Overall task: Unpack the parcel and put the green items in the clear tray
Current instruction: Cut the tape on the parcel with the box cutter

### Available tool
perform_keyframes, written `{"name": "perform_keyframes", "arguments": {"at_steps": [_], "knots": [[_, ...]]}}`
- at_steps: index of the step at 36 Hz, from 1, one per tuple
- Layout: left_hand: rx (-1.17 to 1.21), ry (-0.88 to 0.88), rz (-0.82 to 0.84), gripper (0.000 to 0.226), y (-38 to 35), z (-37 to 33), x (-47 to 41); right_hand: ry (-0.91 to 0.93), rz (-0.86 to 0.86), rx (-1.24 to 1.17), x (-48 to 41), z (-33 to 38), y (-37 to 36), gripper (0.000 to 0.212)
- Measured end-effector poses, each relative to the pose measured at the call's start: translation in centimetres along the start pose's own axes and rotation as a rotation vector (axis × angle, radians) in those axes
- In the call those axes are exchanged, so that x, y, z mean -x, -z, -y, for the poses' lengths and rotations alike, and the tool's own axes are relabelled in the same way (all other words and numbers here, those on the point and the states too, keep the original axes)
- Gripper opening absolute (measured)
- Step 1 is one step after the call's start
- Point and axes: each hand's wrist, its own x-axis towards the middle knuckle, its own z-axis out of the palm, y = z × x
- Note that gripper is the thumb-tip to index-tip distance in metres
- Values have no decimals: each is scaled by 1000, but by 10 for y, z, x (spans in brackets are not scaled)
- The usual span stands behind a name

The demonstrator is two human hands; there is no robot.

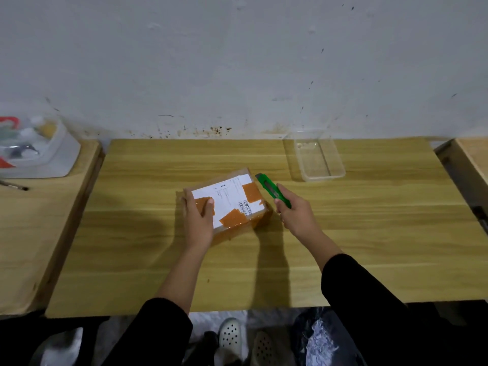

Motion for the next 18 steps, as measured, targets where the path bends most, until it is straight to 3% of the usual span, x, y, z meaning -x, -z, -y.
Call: {"name": "perform_keyframes", "arguments": {"at_steps": [18], "knots": [[50,16,39,67,0,5,5,113,-47,267,1,22,-6,44]]}}
